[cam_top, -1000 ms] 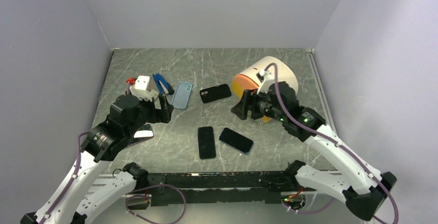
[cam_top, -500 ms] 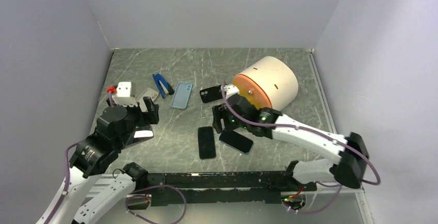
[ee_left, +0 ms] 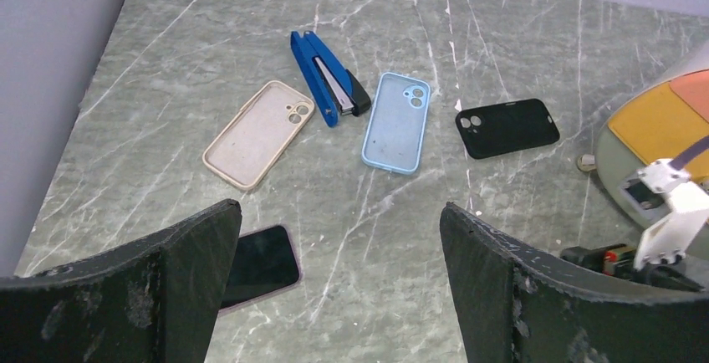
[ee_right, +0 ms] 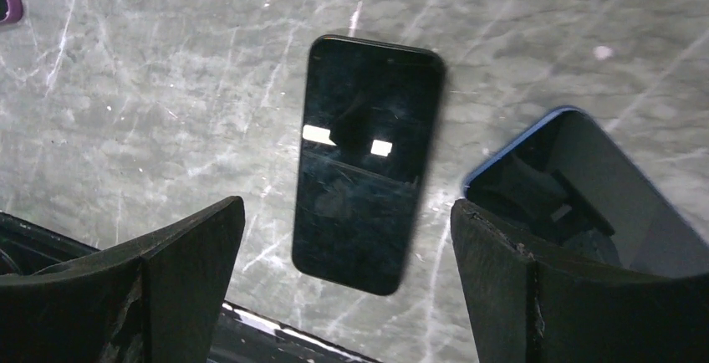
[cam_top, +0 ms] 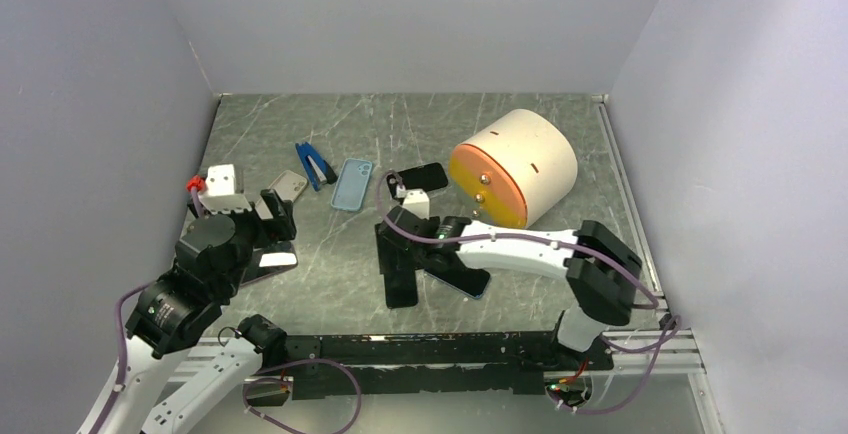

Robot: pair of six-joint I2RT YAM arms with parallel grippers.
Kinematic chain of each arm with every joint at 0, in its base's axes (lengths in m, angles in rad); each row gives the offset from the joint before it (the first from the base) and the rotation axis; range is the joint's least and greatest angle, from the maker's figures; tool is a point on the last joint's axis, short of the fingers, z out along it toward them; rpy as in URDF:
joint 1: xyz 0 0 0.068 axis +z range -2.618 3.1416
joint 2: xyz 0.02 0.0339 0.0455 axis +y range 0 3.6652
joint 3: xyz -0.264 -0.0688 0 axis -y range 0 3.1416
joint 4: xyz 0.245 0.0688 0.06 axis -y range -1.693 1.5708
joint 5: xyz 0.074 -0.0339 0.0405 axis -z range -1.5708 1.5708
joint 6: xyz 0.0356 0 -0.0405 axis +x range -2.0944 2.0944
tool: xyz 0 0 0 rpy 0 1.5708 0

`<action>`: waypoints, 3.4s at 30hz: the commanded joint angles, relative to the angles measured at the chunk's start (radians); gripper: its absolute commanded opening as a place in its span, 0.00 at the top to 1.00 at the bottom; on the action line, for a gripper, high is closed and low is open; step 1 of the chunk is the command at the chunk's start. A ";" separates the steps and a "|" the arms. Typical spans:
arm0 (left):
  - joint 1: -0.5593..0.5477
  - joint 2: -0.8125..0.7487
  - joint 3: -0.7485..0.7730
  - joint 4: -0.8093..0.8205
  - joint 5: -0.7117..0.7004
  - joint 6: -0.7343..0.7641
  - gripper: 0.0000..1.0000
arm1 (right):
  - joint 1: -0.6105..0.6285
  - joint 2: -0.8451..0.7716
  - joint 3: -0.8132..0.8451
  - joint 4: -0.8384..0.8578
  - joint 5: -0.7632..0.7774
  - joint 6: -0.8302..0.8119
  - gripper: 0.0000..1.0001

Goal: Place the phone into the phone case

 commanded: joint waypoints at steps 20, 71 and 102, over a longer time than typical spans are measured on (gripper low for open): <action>-0.002 -0.092 -0.008 -0.007 -0.114 -0.034 0.06 | 0.051 0.216 0.156 -0.085 0.087 0.141 0.05; -0.001 0.005 0.010 -0.065 -0.030 -0.155 0.09 | 0.098 0.241 0.061 -0.079 0.102 0.073 0.36; 0.437 0.787 0.127 0.151 0.528 -0.241 0.37 | 0.092 0.008 -0.218 0.197 0.055 -0.074 0.48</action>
